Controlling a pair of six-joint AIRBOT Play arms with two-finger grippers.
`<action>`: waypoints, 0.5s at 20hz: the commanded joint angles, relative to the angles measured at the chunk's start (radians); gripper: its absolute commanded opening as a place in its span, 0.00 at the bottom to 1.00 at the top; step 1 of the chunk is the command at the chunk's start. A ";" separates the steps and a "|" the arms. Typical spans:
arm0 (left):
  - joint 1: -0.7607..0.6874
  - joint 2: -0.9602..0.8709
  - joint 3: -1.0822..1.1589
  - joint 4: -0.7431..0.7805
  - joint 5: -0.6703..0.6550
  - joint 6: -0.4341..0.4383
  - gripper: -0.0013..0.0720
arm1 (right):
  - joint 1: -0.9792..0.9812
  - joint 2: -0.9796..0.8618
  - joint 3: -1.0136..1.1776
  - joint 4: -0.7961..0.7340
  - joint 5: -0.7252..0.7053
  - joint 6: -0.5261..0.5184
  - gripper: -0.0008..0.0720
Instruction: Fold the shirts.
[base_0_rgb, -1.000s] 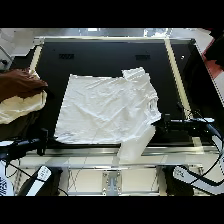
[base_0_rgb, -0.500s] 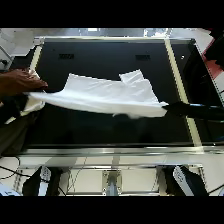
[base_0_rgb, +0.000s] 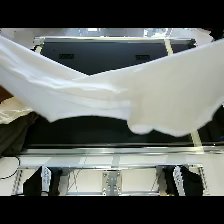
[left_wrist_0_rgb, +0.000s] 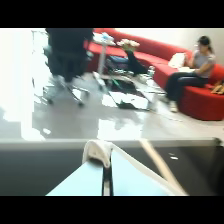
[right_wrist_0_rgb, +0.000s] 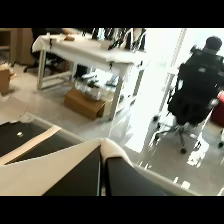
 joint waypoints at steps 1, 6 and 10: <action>0.000 -0.108 0.299 0.187 -0.003 -0.095 0.03 | 0.000 -0.120 0.166 -0.021 -0.087 0.024 0.03; -0.097 -0.344 0.302 0.229 -0.325 -0.176 0.03 | 0.031 -0.451 0.138 -0.013 0.248 0.165 0.03; -0.525 -0.530 0.185 0.712 -0.340 -0.199 0.03 | 0.267 -0.640 -0.068 -0.216 0.291 0.164 0.03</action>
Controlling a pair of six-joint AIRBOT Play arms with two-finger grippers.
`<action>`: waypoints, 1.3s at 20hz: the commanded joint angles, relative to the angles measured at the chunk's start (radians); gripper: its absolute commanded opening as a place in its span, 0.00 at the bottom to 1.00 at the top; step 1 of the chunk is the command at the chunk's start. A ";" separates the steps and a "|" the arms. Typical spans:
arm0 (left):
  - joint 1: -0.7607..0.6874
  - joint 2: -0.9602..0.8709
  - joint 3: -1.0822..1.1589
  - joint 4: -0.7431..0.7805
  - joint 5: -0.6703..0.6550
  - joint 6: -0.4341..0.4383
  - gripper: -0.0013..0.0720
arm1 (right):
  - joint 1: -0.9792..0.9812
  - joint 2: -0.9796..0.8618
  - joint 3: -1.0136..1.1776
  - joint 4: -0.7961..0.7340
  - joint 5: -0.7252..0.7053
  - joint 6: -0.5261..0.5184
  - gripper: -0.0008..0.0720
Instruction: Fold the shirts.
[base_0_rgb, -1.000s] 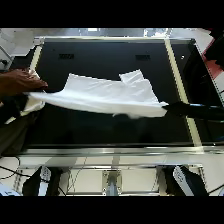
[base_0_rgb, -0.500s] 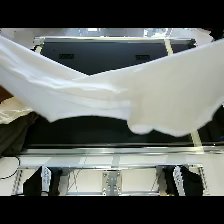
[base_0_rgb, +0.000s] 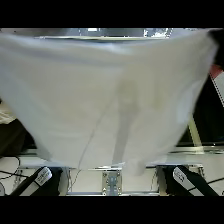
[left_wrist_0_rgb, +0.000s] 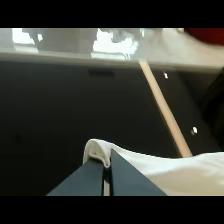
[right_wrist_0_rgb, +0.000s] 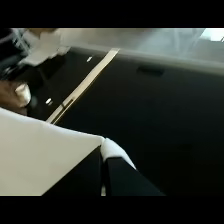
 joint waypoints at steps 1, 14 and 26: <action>-0.331 -0.185 -0.086 0.470 -0.053 -0.035 0.03 | 0.196 -0.177 -0.175 -0.256 -0.003 0.021 0.03; -0.496 -0.693 -0.136 1.130 0.583 -0.501 0.03 | 0.241 -0.737 -0.098 -0.369 -0.615 0.086 0.03; -0.543 -0.563 -0.245 1.092 0.409 -0.412 0.03 | 0.274 -0.664 -0.021 -0.651 -0.170 0.142 0.03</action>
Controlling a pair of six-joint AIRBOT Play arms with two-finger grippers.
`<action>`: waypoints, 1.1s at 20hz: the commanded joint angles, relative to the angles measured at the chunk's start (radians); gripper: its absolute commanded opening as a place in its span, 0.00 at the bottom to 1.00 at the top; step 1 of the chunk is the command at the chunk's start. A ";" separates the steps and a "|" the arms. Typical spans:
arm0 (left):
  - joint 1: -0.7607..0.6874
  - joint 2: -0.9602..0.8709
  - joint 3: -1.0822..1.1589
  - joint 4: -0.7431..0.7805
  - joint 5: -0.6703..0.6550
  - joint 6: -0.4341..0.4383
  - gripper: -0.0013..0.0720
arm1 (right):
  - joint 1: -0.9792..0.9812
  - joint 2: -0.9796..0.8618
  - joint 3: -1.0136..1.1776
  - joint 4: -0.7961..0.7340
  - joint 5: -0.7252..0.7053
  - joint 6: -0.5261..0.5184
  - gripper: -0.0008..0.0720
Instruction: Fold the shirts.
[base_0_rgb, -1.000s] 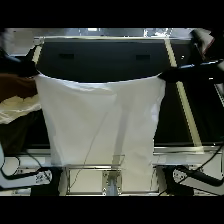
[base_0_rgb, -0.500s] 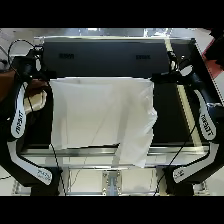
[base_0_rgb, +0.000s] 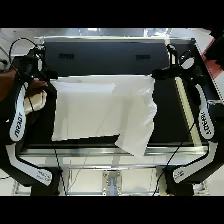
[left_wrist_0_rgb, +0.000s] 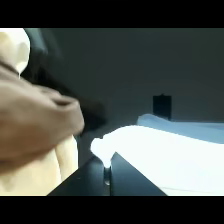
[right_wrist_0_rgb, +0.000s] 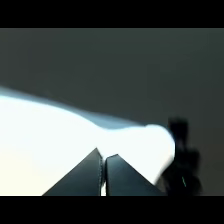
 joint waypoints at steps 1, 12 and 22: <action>-0.008 0.067 -0.114 -0.047 -0.036 0.015 0.03 | 0.011 0.036 -0.065 -0.138 0.164 0.040 0.03; -0.019 0.074 -0.343 -0.070 -0.006 0.015 0.03 | 0.048 0.040 -0.278 -0.106 0.021 0.048 0.03; -0.018 0.153 -0.343 -0.014 -0.056 0.012 0.95 | 0.014 0.077 -0.207 -0.230 0.429 0.082 0.46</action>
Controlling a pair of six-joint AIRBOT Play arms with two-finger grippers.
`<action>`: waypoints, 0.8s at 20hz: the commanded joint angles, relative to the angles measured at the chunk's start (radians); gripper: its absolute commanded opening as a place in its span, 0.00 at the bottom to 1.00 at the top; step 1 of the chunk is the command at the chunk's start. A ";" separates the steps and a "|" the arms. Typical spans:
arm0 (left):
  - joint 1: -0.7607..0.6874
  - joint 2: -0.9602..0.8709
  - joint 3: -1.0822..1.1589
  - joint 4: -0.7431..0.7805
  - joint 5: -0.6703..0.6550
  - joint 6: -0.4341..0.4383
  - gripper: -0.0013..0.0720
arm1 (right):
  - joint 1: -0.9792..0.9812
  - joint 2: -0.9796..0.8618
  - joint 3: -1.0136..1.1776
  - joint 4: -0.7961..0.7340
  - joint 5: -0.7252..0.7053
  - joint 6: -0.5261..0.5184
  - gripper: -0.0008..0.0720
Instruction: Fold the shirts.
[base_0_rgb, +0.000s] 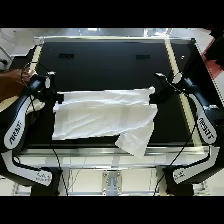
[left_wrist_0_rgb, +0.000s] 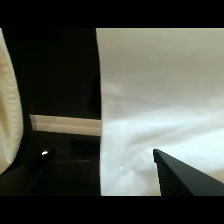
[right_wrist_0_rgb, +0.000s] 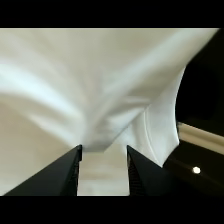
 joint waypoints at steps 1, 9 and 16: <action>0.001 0.132 0.000 0.062 -0.013 -0.003 0.95 | -0.045 0.062 0.079 -0.097 0.278 0.019 0.46; 0.239 0.760 -0.378 -0.015 0.051 -0.190 0.96 | -0.377 0.599 -0.507 0.293 0.090 0.002 0.55; 0.277 0.917 -0.613 -0.151 0.041 -0.229 0.95 | -0.380 0.503 -0.999 0.437 0.054 -0.081 0.62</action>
